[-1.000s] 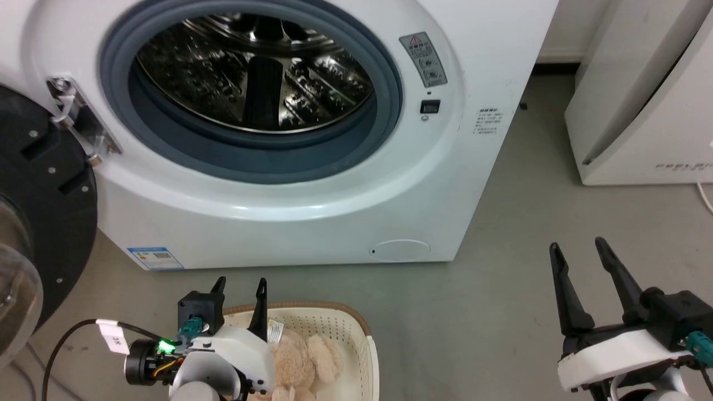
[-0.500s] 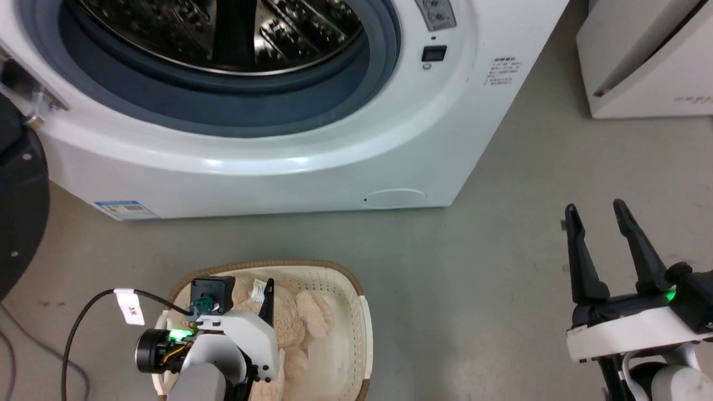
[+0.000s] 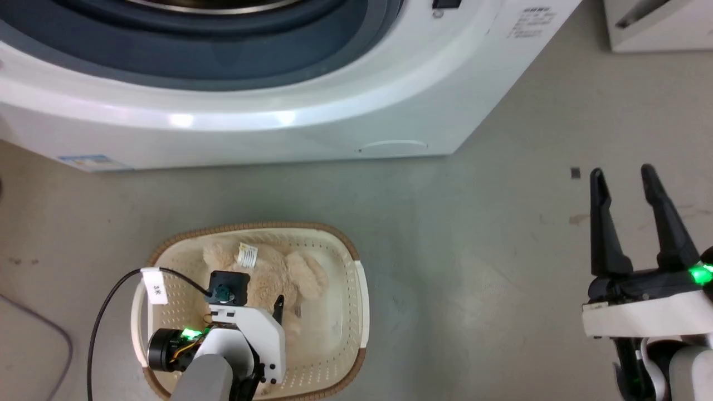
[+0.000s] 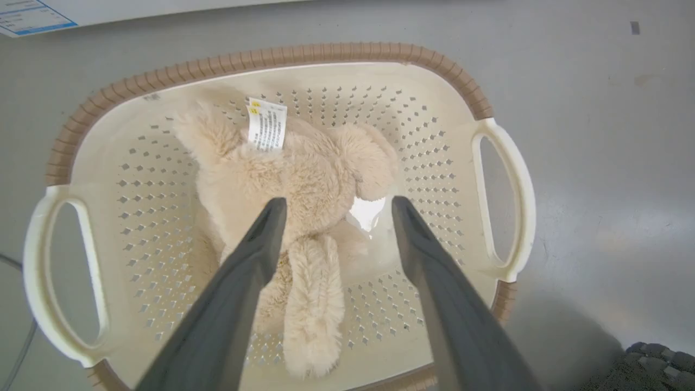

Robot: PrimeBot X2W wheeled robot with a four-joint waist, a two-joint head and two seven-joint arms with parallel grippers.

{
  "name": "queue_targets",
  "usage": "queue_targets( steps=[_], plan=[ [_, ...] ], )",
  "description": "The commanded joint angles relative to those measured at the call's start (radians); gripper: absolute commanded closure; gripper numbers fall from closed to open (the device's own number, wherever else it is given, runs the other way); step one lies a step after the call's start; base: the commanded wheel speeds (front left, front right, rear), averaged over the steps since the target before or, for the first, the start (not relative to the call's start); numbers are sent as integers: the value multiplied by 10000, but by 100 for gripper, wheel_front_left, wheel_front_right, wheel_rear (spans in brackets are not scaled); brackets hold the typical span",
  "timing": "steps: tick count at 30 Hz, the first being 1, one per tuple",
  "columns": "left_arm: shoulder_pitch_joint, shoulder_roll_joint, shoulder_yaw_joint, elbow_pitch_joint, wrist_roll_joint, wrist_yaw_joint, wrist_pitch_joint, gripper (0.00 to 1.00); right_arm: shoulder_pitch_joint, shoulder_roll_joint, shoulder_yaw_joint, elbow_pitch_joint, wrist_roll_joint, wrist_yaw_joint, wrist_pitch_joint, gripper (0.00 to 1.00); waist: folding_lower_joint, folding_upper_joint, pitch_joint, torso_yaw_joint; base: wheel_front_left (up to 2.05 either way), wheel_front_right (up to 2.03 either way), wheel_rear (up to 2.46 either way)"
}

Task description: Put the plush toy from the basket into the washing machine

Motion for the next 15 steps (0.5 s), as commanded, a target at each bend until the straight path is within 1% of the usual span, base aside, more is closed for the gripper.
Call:
queue_targets(
  steps=[1, 6, 15],
  plan=[
    [-355, 61, -79, 342, -116, -31, 92, 0, -298, -2, -41, -166, 139, -5, -126, 0, -2, 0, 409, 10, 0, 0, 0],
    [-711, 63, -222, 854, -220, -2, 207, 0, -507, -3, -78, -365, 248, -6, -230, 0, -2, 0, 959, 27, 0, 0, 0],
    [-1223, 155, -415, 1780, -458, 205, 154, 0, -879, -3, -129, -646, 513, -6, -417, 0, -2, 0, 1764, 0, 0, 0, 0]
  ],
)
